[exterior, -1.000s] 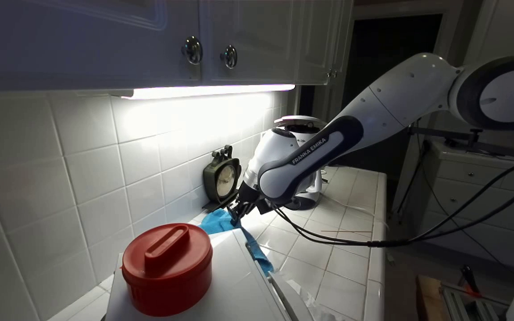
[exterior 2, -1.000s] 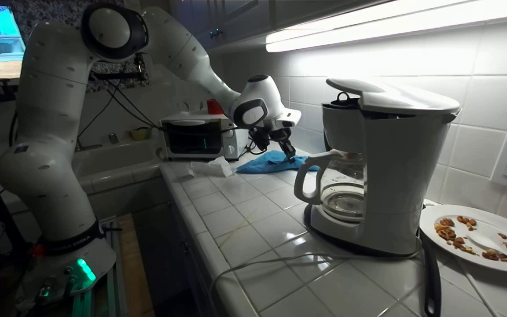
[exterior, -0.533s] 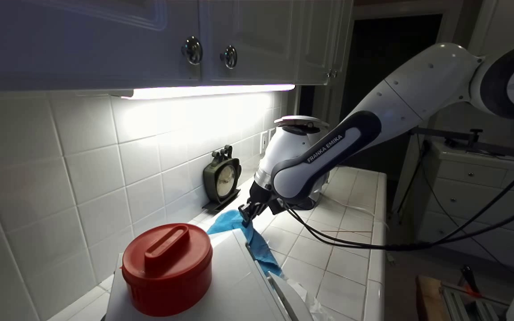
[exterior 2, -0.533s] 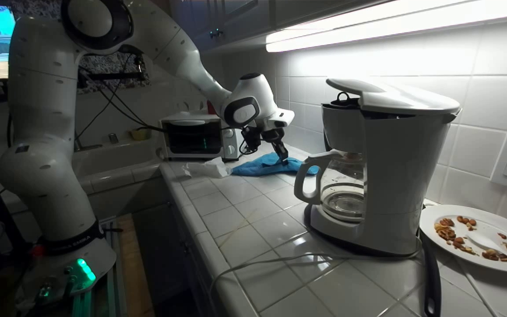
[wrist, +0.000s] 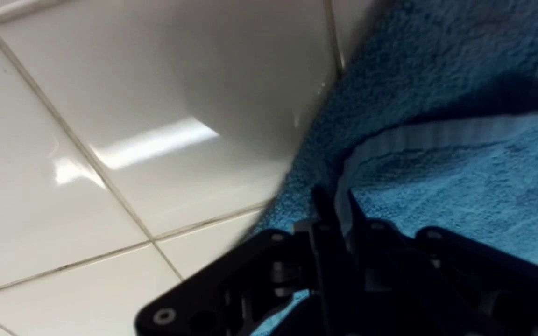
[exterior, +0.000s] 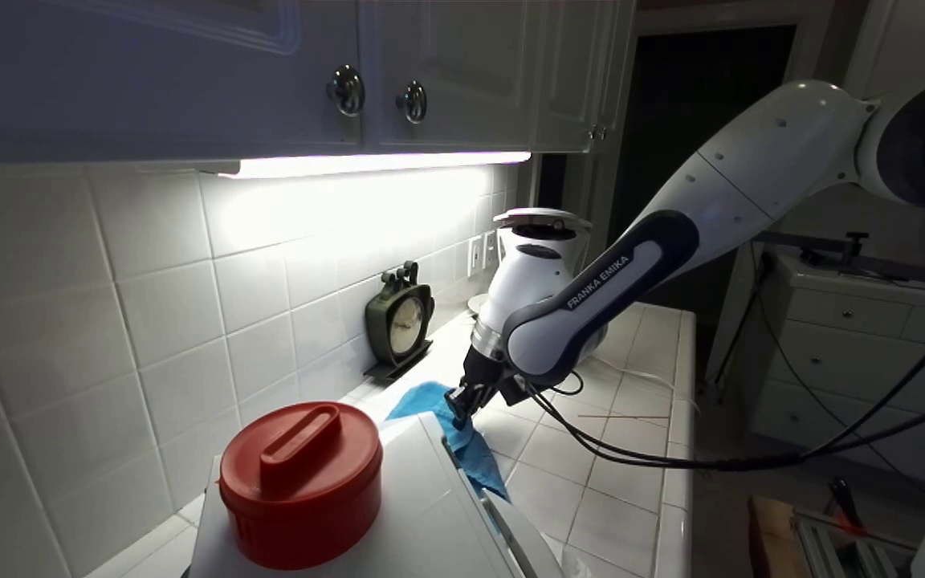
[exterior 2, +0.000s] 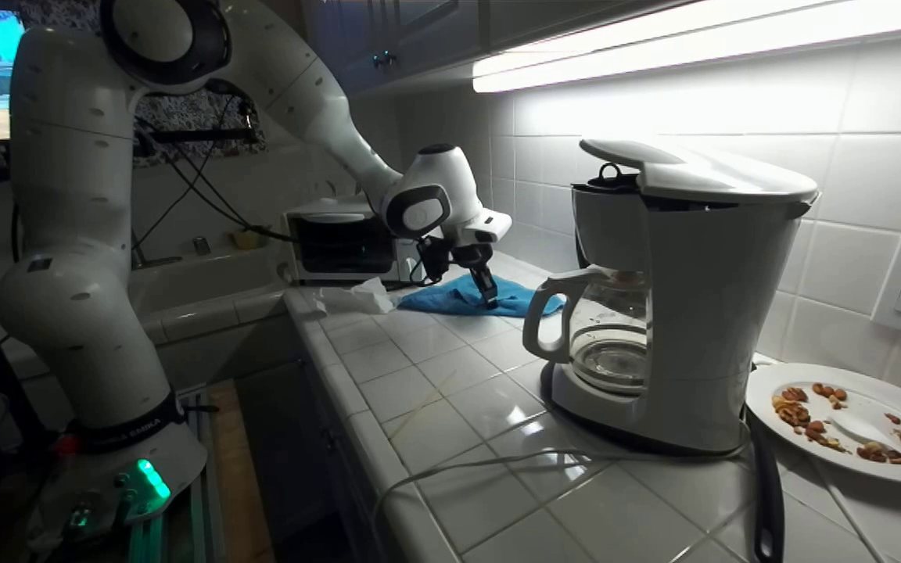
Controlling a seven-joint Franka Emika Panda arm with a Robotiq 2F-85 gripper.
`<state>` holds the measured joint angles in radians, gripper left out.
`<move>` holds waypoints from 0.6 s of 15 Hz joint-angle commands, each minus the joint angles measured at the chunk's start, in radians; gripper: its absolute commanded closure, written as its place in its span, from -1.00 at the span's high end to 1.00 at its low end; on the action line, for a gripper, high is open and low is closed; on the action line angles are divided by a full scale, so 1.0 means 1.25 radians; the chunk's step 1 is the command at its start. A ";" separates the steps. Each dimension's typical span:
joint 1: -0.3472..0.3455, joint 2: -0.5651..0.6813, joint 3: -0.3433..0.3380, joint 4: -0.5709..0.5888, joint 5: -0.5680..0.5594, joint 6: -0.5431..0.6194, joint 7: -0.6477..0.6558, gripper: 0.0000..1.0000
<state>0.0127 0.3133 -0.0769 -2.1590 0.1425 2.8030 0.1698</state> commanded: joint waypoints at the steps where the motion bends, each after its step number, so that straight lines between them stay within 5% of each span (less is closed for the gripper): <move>1: 0.006 -0.041 -0.003 -0.039 -0.017 -0.011 0.034 -0.39; 6: 0.006 -0.064 -0.003 -0.056 -0.019 -0.011 0.041 0.16; 7: 0.005 -0.071 -0.002 -0.059 -0.019 -0.010 0.041 -0.61; 9: 0.004 -0.078 0.000 -0.062 -0.017 -0.010 0.040 -0.62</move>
<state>0.0153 0.2640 -0.0770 -2.2005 0.1425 2.8029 0.1894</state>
